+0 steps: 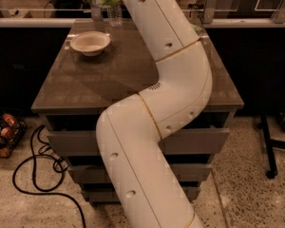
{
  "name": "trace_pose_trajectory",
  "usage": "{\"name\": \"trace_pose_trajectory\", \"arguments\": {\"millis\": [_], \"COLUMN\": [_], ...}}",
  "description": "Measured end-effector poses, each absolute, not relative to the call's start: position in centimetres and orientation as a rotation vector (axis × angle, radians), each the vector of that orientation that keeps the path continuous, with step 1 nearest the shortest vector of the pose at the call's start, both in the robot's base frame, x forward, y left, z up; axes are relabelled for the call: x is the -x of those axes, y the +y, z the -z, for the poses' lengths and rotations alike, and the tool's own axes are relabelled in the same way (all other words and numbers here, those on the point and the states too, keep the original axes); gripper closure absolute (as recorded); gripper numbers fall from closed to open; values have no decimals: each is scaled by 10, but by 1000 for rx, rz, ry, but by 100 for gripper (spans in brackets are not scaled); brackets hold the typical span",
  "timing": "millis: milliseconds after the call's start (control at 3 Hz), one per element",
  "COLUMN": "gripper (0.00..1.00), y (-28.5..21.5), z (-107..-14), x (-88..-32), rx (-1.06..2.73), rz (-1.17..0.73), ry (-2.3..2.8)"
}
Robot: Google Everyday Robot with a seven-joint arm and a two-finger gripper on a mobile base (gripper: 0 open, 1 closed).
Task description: Pick green rice chip bag from paper bowl and place on counter
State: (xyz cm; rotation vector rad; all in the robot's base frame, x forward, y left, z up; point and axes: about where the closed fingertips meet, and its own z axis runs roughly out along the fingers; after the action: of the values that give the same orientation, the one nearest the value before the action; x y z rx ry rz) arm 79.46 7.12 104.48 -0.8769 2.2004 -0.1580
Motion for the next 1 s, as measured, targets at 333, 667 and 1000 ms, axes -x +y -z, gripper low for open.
{"name": "trace_pose_trajectory", "arguments": {"millis": [333,667,1000], "gripper": [100,100,100], "y": [87,89,83], "z": [-1058,-1057,-1057], "x": [-801,-804,-798], "rx": [864,863,848], "rz": [139,146,252], "ry": [2103,2098,2146]}}
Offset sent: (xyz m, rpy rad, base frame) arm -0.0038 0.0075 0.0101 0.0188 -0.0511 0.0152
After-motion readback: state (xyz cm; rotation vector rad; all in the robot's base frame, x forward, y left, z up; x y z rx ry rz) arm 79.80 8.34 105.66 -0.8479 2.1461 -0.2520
